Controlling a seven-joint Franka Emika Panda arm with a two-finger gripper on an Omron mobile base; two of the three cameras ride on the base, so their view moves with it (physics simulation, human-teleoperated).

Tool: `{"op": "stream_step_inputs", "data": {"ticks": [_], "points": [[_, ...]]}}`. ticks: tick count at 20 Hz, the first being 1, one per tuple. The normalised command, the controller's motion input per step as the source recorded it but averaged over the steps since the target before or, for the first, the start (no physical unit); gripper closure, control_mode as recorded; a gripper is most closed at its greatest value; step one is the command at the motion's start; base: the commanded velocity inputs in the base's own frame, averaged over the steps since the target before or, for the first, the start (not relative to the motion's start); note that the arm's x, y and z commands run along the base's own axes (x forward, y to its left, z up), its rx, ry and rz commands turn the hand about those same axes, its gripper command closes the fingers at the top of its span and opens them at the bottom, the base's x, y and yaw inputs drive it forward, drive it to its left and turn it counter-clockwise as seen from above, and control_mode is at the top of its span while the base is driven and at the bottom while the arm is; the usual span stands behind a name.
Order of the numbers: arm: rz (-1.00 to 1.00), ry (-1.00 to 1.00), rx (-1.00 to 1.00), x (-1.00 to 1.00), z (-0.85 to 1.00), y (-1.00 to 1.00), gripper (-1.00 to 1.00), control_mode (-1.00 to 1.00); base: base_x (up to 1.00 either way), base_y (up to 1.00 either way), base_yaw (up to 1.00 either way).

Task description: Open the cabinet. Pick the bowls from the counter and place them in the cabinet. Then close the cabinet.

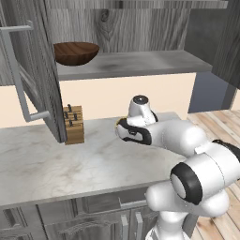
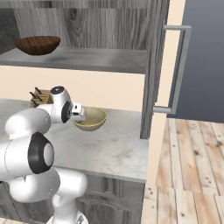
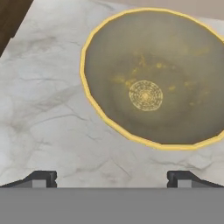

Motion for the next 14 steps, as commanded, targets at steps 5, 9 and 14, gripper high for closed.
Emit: {"op": "stream_step_inputs", "data": {"ticks": [5,9,14], "points": [[0.0,0.09,0.0,0.33,-0.13,0.07,-1.0,-1.0,0.0,0.0,0.0],[0.03,0.03,0.0,0.22,-0.27,0.05,-1.0,-1.0,0.0,0.0,0.0],[0.05,0.0,0.0,0.27,-0.3,0.04,-1.0,-1.0,0.0,0.0,0.0]]}}
